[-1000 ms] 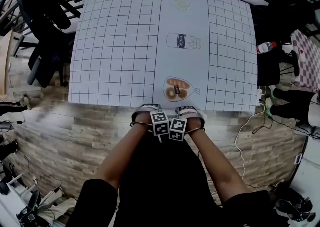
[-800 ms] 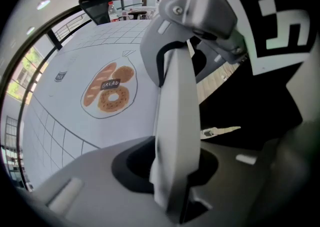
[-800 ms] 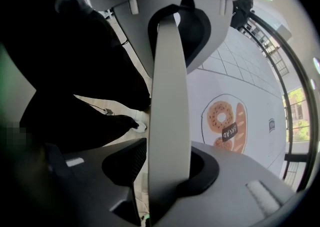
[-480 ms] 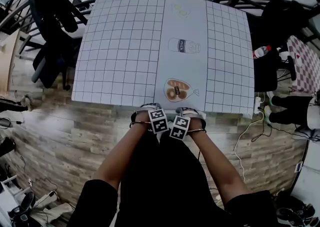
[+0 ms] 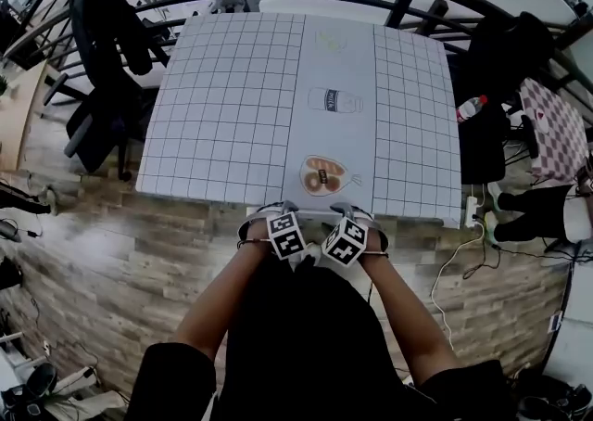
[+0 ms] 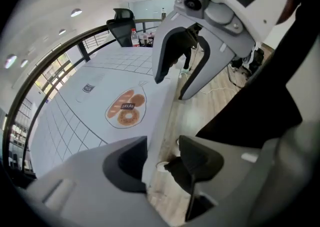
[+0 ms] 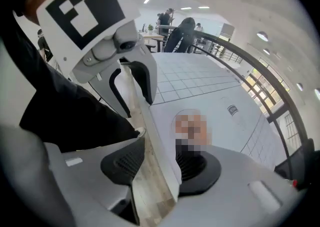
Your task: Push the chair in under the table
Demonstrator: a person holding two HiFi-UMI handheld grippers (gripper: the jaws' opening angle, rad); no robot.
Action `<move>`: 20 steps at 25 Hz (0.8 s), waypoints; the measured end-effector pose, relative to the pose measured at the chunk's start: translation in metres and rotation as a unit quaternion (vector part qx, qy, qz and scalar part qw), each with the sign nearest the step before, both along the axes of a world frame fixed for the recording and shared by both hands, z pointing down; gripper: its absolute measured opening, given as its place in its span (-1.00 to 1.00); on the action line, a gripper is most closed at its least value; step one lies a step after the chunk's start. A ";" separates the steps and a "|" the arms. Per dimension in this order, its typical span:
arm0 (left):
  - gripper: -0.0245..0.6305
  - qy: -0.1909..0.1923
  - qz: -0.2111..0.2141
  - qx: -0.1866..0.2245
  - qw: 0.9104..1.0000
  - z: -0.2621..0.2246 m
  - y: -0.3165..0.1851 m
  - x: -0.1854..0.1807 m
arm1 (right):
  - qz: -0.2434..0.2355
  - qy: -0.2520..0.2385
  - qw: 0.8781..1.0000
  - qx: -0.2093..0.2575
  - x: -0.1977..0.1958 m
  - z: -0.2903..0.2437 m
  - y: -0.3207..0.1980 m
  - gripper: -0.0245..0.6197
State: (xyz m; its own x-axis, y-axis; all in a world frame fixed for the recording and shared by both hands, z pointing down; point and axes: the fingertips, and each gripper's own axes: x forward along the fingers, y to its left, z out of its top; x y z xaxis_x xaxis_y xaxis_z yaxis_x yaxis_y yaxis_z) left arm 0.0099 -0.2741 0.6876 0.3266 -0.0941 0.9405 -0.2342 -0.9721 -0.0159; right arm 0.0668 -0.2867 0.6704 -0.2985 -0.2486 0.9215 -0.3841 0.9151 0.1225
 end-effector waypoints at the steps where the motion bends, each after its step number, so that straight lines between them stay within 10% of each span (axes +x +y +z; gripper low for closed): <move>1: -0.30 0.006 -0.004 0.004 1.000 -0.004 0.000 0.001 | 0.008 -0.007 1.000 0.006 0.001 -0.007 0.001 -0.31; 12: -0.31 0.107 -0.093 0.069 0.987 -0.092 0.009 0.004 | 0.107 -0.126 0.983 0.077 0.019 -0.103 0.006 -0.33; 20: -0.71 0.238 -0.198 0.144 0.940 -0.168 0.014 0.011 | 0.204 -0.283 0.930 0.112 0.019 -0.169 -0.001 -0.53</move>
State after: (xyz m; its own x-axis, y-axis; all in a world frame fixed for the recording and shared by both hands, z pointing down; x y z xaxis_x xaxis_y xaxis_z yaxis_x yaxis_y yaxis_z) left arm 0.0210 -0.2602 0.5195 0.5896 -0.5254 0.6134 -0.6238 -0.7787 -0.0674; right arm 0.0853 -0.2880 0.5015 -0.5581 -0.6150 0.5571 -0.7554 0.6544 -0.0343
